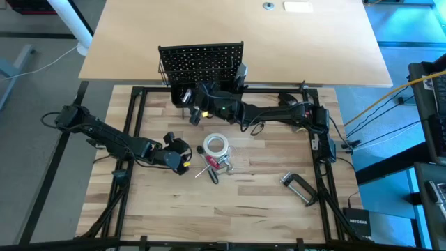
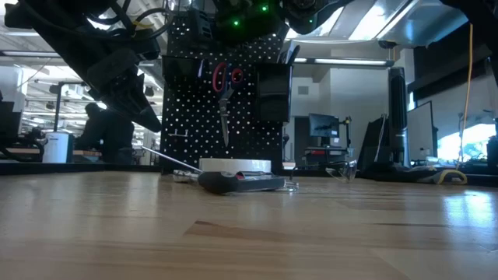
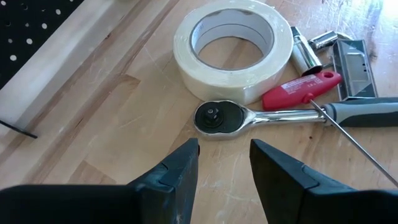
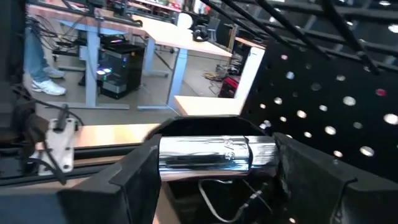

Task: Hang tools onto peg board
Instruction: Put the silver extension bar into the left black bin on the peg board, then put the transparent utility knife blades into the left black bin on the peg board

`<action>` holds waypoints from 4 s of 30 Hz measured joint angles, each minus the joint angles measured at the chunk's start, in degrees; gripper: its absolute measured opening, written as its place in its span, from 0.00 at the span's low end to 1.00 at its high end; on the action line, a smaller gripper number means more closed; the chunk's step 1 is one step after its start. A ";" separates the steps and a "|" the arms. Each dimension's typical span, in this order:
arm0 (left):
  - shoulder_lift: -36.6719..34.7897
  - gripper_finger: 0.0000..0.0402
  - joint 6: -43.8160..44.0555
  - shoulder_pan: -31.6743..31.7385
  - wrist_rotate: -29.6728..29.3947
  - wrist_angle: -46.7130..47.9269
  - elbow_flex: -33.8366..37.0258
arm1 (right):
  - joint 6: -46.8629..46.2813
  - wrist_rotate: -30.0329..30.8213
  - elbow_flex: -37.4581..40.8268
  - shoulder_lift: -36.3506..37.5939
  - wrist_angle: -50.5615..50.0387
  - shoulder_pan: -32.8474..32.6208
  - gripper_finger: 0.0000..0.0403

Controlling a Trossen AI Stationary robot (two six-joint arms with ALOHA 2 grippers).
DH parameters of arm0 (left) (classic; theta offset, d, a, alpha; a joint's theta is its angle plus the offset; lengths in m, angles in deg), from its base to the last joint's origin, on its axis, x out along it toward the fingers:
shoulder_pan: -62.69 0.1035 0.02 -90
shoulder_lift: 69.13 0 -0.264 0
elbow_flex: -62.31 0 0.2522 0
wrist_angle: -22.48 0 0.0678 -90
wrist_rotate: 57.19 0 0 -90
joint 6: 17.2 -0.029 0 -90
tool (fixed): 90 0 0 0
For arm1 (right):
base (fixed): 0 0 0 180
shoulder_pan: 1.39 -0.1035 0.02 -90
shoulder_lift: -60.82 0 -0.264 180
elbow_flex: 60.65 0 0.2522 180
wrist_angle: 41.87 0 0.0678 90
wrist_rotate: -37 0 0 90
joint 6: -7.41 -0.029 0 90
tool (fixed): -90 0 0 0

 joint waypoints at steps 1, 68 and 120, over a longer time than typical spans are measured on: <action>0.00 0.34 0.02 0.00 0.00 0.01 0.00 | 0.06 -0.23 0.00 -0.02 0.13 0.00 0.68; 0.00 0.34 0.73 0.04 0.02 -1.14 0.00 | -17.10 -2.99 49.99 27.86 -16.24 -20.67 0.84; 0.00 0.34 7.82 -0.07 -3.22 -1.47 0.00 | -5.36 -12.93 39.57 4.22 -6.57 -19.93 0.41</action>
